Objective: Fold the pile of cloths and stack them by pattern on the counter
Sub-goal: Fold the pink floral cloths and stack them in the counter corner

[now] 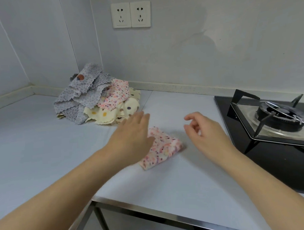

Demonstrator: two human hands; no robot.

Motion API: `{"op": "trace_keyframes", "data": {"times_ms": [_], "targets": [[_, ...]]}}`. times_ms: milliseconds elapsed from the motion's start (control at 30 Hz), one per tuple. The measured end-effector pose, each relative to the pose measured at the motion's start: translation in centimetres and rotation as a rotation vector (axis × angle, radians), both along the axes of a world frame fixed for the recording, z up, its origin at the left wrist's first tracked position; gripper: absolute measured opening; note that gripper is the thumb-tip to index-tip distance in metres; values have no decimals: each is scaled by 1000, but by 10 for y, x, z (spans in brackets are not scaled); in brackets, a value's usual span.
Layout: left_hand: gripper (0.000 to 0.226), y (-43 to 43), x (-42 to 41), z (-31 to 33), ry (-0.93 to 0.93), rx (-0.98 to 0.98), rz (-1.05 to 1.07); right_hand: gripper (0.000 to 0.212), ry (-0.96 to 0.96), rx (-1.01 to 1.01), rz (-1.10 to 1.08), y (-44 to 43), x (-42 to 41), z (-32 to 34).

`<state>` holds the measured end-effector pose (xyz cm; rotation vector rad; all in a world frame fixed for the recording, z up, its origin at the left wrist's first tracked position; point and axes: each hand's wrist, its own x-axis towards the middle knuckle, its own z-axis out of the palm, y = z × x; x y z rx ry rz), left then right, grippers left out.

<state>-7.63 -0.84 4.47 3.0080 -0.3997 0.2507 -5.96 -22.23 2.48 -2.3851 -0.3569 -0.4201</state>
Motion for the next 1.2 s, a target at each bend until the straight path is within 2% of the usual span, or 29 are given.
{"op": "trace_keyframes", "data": {"times_ms": [67,133,200,467,567,700,733,933,1033,1100,1200], "targets": [[68,-13,-12,-15,114,92,-32,42,-16,-95,201,9,-1,-5],[75,-17,-23,-33,237,149,-18,54,133,-367,381,21,-2,-15],[86,-13,-31,-43,265,167,-19,57,252,-599,445,23,-1,-21],[94,4,-43,-44,256,153,-77,66,309,-730,414,21,-6,-15],[93,11,-38,-42,68,112,-137,67,230,-675,381,19,-14,-10],[31,26,-38,-41,-228,49,-352,61,-9,-484,383,19,-16,-13],[23,28,-39,-40,-262,43,-363,61,-37,-453,407,20,-16,-13],[32,38,-34,-38,-176,15,-385,47,-10,-329,470,26,-20,-13],[28,43,-28,-37,-143,-12,-387,46,-13,-295,467,28,-17,-16],[34,43,-26,-36,-130,-140,-335,47,-25,-291,438,31,-14,-16],[28,41,-18,-26,-105,-521,-157,39,31,-173,429,35,-3,-15]]}}
